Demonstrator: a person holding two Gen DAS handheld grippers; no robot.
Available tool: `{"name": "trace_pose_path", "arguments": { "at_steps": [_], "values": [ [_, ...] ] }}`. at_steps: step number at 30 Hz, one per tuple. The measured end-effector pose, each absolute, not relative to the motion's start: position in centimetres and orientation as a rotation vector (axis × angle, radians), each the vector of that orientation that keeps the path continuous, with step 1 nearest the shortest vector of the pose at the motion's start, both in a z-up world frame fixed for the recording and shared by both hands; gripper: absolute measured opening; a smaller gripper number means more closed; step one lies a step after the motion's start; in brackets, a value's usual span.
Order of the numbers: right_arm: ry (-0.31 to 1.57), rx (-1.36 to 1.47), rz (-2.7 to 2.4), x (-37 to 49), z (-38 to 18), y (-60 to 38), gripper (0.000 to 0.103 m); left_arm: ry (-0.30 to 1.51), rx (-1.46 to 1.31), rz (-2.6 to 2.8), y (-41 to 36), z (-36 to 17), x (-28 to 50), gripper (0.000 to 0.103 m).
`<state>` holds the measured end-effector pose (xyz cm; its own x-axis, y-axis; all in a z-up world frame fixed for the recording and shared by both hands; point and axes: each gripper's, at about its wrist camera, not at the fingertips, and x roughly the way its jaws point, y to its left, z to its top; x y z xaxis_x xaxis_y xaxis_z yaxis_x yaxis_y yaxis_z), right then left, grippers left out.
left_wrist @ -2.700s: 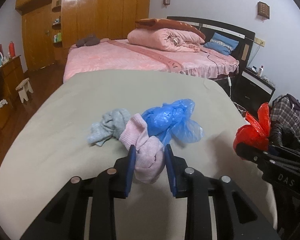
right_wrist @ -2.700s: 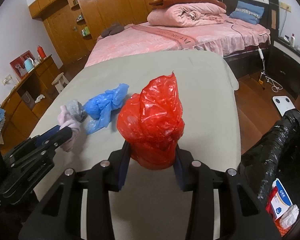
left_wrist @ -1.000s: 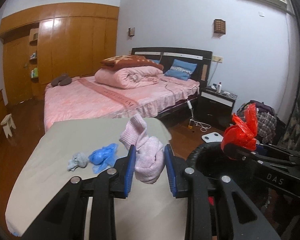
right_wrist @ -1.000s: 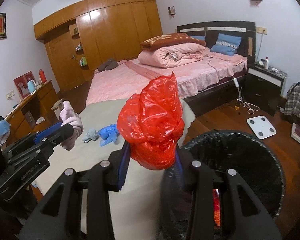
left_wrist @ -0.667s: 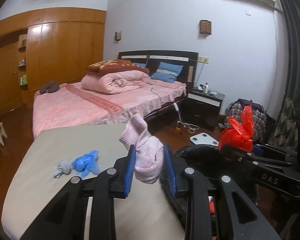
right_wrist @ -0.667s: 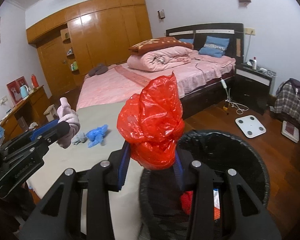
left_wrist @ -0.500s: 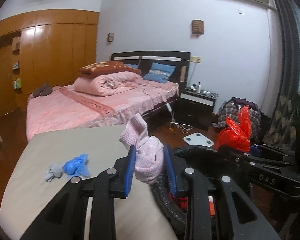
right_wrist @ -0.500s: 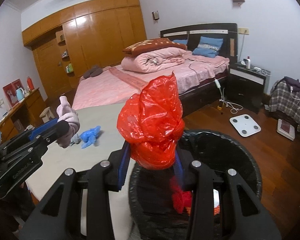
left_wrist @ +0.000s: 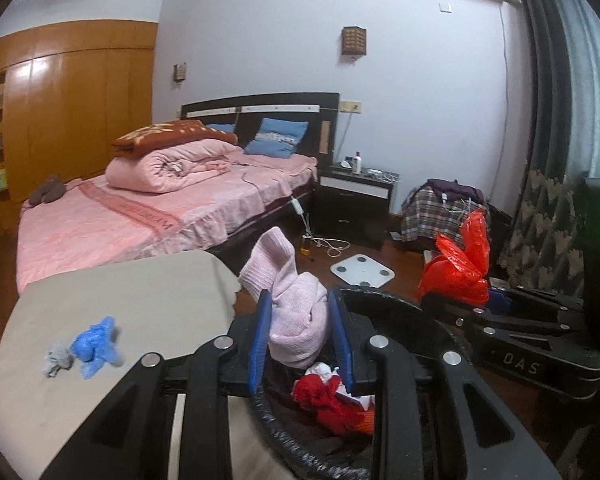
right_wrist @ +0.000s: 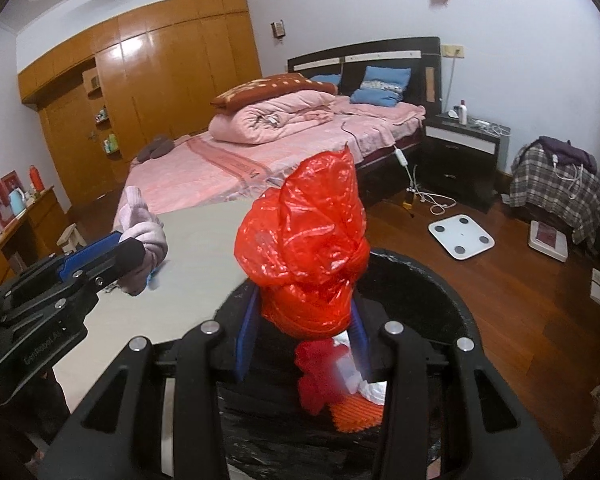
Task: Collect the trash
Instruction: 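Carry the pink sock and red bag over the bin, then open both tools to drop the sock and red bag into the bin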
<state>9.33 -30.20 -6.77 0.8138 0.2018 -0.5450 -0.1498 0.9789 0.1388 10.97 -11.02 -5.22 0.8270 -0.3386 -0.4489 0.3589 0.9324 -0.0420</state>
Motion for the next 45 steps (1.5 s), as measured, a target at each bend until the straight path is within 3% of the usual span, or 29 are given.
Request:
{"name": "trace_pose_path", "arguments": {
  "at_steps": [15,18,28,34,45],
  "values": [
    [0.667,0.117,0.119,11.5,-10.6,-33.8,0.039,0.535,0.071,-0.452,-15.4,-8.4,14.4,0.029],
    [0.687,0.11,0.115,12.1,-11.2,-34.1,0.045,0.558,0.075,-0.466,-15.9,-9.1,15.0,0.032],
    [0.718,0.109,0.075,12.7,-12.9,-35.0,0.09,0.571,0.053,-0.417,-14.4,-9.5,16.0,0.065],
    [0.68,0.11,0.067,11.2,-12.0,-34.6,0.096,0.548,0.054,-0.37,-12.3,-8.9,15.1,0.089],
    [0.602,0.126,0.069,9.0,-9.0,-31.1,0.098,0.529,0.023,-0.26,-6.5,-7.3,12.2,0.097]
  ]
}}
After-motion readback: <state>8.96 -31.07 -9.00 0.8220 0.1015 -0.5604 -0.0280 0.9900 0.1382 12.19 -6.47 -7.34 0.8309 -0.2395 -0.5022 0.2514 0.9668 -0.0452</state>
